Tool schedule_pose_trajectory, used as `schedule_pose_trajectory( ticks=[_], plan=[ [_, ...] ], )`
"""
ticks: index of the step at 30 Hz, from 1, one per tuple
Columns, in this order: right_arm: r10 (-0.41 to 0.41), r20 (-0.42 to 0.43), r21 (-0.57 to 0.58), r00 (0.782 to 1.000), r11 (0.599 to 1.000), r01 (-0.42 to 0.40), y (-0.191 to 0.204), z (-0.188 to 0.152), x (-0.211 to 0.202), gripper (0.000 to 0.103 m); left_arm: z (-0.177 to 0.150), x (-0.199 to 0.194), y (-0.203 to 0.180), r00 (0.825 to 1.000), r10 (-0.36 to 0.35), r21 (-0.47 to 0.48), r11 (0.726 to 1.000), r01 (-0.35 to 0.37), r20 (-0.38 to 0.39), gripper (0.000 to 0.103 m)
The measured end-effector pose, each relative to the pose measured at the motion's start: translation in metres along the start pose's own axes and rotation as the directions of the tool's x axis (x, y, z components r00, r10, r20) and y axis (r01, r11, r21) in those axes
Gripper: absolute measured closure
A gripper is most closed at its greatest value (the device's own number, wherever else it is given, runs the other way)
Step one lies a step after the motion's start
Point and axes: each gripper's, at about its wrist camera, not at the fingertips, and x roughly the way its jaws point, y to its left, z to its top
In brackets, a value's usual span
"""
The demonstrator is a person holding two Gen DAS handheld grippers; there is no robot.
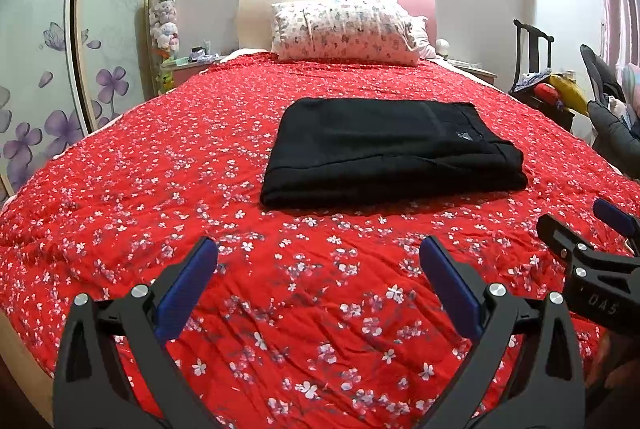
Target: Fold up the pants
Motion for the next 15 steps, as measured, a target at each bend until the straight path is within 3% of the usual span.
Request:
schedule_pose_trajectory(
  ticks=[6,15],
  plan=[
    [0.001,-0.002,0.004,1.0,1.0,-0.001,-0.0003,-0.0003,0.0001,0.001,0.0029,-0.0048,0.0015,1.0,-0.002,-0.007,1.0,0.002,0.028,0.002],
    [0.003,-0.006,0.005,1.0,1.0,-0.003,-0.0026,-0.0002,0.0023,0.001,0.0031,0.001,-0.0002,1.0,0.004,0.007,1.0,-0.004,-0.003,0.002]
  ],
)
